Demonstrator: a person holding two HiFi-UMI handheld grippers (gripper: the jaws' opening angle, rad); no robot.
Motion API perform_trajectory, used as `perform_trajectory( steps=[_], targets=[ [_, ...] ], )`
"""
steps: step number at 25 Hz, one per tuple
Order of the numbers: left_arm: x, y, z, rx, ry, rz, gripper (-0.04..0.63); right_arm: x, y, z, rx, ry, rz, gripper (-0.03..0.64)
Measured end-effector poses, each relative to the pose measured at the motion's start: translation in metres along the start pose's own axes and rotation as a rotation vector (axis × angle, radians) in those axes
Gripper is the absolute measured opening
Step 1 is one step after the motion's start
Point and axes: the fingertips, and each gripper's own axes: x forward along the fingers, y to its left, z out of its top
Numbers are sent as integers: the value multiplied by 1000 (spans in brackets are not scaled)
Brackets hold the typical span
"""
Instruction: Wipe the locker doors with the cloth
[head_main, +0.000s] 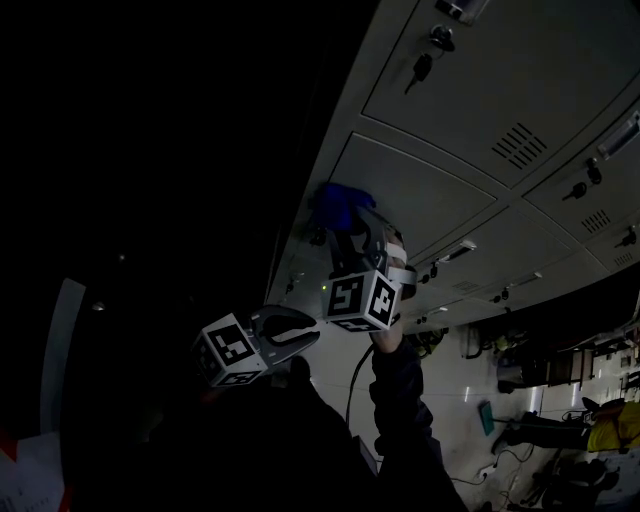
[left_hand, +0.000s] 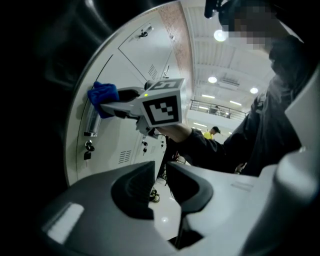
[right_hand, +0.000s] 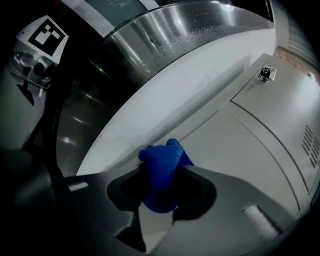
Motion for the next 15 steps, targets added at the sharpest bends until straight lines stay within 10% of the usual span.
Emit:
perform_trajectory(
  steps=[15],
  targets=[
    [-4,3,-13,-40,20,33,46,23,84,-59,65,90,156,126]
  ],
)
